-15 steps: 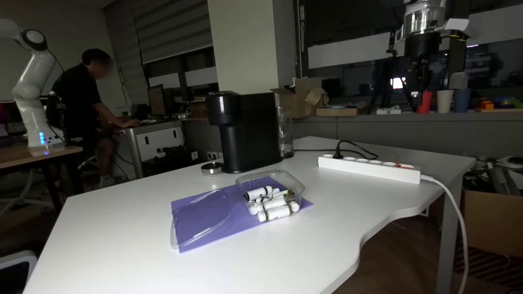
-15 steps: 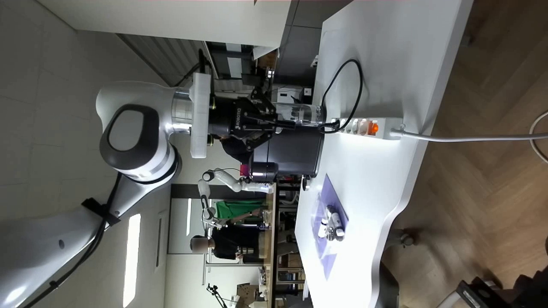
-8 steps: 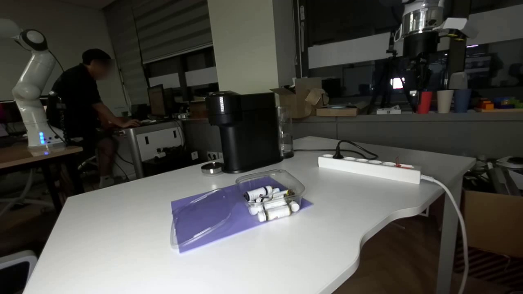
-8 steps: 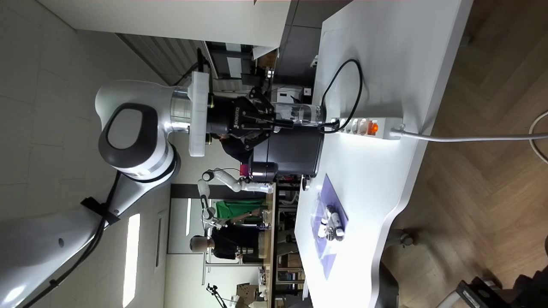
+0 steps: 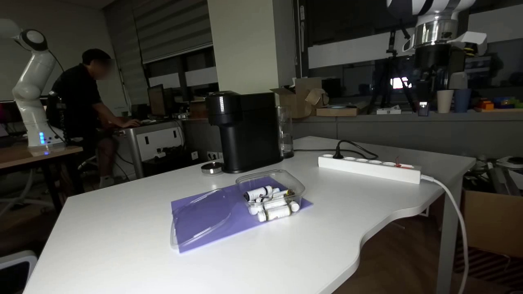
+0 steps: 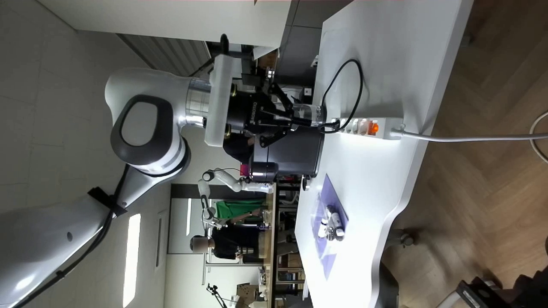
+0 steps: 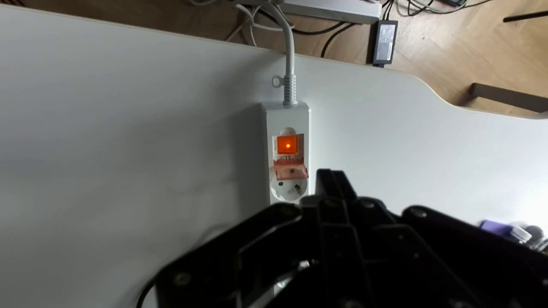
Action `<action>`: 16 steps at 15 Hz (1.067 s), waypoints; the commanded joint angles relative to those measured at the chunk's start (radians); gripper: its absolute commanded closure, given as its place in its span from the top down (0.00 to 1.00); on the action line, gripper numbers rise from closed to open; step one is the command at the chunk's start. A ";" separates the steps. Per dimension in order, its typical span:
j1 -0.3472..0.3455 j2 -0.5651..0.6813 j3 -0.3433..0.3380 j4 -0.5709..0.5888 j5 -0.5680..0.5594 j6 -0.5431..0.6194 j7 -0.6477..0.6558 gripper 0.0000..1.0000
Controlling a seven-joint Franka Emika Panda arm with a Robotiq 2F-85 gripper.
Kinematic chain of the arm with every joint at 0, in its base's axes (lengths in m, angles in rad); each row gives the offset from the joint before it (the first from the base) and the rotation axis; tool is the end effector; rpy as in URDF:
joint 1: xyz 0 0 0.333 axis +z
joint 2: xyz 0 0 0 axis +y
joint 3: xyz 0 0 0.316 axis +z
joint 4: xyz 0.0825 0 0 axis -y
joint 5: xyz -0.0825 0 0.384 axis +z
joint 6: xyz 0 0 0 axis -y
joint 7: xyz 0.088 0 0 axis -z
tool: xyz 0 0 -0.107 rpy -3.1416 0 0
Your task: Turn off the extension cord
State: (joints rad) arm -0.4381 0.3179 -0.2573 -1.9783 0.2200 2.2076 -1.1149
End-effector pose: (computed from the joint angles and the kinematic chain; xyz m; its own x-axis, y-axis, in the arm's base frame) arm 0.4673 -0.3735 0.3060 0.9577 0.2845 0.0430 0.2875 -0.9515 -0.1090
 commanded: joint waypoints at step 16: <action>-0.081 0.243 0.148 0.030 0.106 0.182 -0.247 0.00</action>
State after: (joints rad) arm -0.5144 0.5359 -0.1241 -1.9773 0.3189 2.3841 -1.3790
